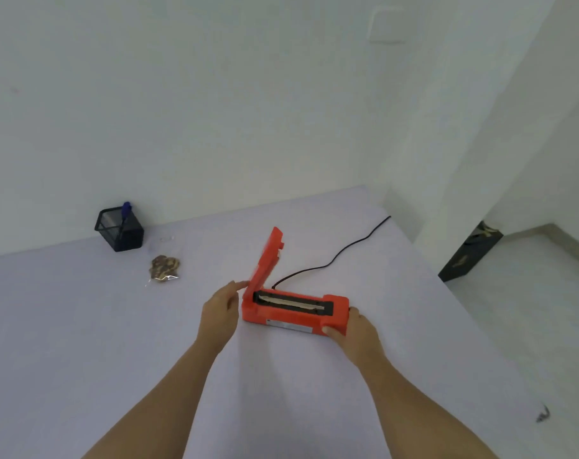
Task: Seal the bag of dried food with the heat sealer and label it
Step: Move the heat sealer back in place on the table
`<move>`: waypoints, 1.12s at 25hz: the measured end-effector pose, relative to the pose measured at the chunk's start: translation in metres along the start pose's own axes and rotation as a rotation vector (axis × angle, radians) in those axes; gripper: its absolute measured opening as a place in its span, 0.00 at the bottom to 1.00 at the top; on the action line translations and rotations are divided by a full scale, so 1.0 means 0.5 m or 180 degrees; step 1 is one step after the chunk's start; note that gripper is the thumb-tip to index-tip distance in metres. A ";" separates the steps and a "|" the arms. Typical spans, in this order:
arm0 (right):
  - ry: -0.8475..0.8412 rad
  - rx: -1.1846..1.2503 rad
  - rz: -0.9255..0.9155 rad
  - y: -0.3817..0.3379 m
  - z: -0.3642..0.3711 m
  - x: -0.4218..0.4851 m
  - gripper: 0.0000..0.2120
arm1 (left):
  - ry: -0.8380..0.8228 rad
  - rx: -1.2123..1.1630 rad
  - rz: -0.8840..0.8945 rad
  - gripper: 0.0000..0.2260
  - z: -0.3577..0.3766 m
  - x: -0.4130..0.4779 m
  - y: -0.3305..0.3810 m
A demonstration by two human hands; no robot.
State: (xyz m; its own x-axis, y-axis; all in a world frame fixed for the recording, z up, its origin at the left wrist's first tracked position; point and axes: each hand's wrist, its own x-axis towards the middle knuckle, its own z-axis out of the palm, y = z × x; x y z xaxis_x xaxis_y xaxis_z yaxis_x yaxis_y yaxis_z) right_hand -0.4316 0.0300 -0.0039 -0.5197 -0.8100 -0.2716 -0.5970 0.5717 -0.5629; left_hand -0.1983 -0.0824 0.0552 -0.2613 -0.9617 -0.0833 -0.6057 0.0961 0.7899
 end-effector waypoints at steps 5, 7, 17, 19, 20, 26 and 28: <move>-0.0149 0.0024 -0.0301 -0.002 -0.016 0.078 0.26 | -0.0459 -0.0013 -0.0009 0.13 0.035 0.053 -0.003; -0.0091 0.0149 -0.0346 -0.012 -0.015 0.115 0.24 | -0.0240 -0.0128 -0.0126 0.13 0.046 0.081 -0.002; 0.0330 0.0304 -0.0420 -0.163 0.020 0.410 0.30 | 0.0559 -0.0278 -0.0768 0.20 0.029 0.359 0.001; 0.0377 0.0255 -0.0422 -0.188 0.023 0.480 0.31 | 0.0625 -0.0296 -0.0774 0.20 0.028 0.424 0.004; 0.0394 0.0228 -0.0435 -0.198 0.024 0.511 0.31 | 0.0652 -0.0328 -0.0768 0.20 0.027 0.455 0.006; 0.0459 0.0089 -0.0551 -0.230 0.025 0.636 0.31 | 0.0780 -0.0524 -0.0844 0.21 0.031 0.575 0.014; 0.0436 0.0072 -0.0589 -0.234 0.024 0.657 0.31 | 0.0812 -0.0567 -0.0883 0.20 0.033 0.592 0.012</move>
State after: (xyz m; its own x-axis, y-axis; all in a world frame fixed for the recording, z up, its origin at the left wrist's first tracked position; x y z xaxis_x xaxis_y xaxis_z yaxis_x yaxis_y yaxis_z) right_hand -0.5253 -0.3048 -0.0368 -0.4817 -0.8746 -0.0544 -0.6767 0.4107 -0.6110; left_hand -0.2917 -0.3625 0.0253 0.1017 -0.9798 -0.1724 -0.4815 -0.2001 0.8533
